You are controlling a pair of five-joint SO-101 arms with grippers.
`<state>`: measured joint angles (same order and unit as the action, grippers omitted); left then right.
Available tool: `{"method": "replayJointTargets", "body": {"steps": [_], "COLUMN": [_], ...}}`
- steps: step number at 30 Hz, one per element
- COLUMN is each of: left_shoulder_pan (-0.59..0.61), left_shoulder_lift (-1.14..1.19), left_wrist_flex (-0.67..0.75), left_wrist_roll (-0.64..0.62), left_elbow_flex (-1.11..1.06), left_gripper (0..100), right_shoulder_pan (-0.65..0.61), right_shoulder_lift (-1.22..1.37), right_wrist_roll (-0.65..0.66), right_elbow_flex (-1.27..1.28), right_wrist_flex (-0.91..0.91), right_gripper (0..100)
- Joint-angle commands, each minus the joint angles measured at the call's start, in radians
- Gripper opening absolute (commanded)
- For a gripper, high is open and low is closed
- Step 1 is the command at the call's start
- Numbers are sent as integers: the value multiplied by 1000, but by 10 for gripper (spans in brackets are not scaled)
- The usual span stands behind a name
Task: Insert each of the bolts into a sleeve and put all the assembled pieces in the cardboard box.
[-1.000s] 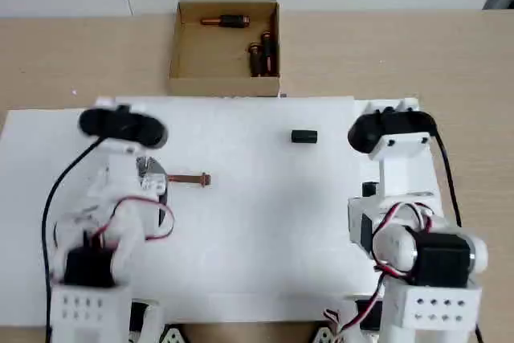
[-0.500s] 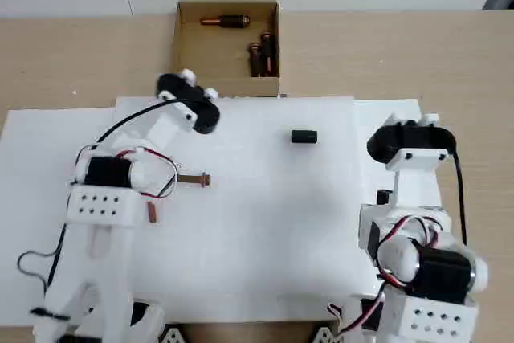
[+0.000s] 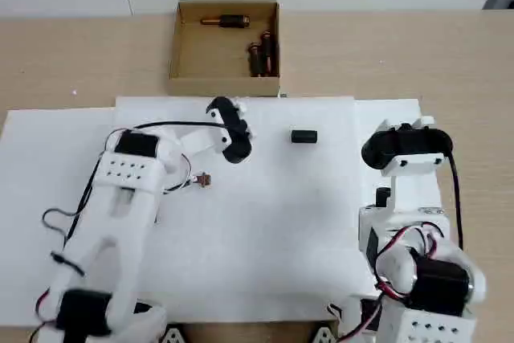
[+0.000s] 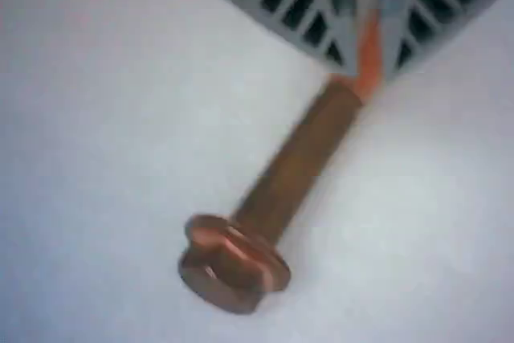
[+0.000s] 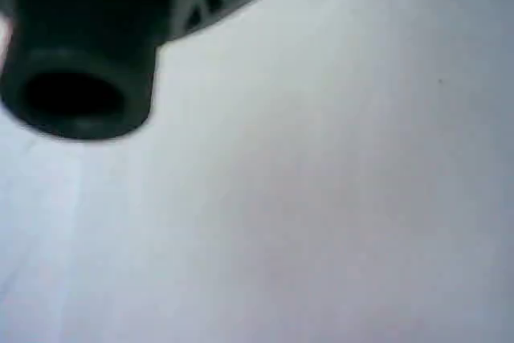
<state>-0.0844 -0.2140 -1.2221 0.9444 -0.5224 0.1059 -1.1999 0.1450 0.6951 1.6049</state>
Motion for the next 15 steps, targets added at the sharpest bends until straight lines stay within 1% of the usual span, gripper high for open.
{"method": "replayJointTargets", "body": {"steps": [1, 4, 6, 12, 15], "left_shoulder_pan": [-9, -5, -9, -35, -34], "left_shoulder_lift": [75, 138, 158, 189, 193], "left_wrist_flex": [-3, -8, -41, -195, -222], "left_wrist_roll": [38, 38, 43, 114, 129], "left_elbow_flex": [119, 185, 214, 249, 263], "left_gripper": [47, 95, 100, 102, 102], "right_shoulder_pan": [7, 7, 7, 8, 8], "right_shoulder_lift": [-7, -5, -5, -5, -5], "right_wrist_roll": [12, 12, 12, 12, 12], "right_elbow_flex": [3, 5, 5, 5, 5], "right_wrist_flex": [-30, -38, -38, -35, -35], "right_gripper": [4, 4, 4, 4, 4]}}
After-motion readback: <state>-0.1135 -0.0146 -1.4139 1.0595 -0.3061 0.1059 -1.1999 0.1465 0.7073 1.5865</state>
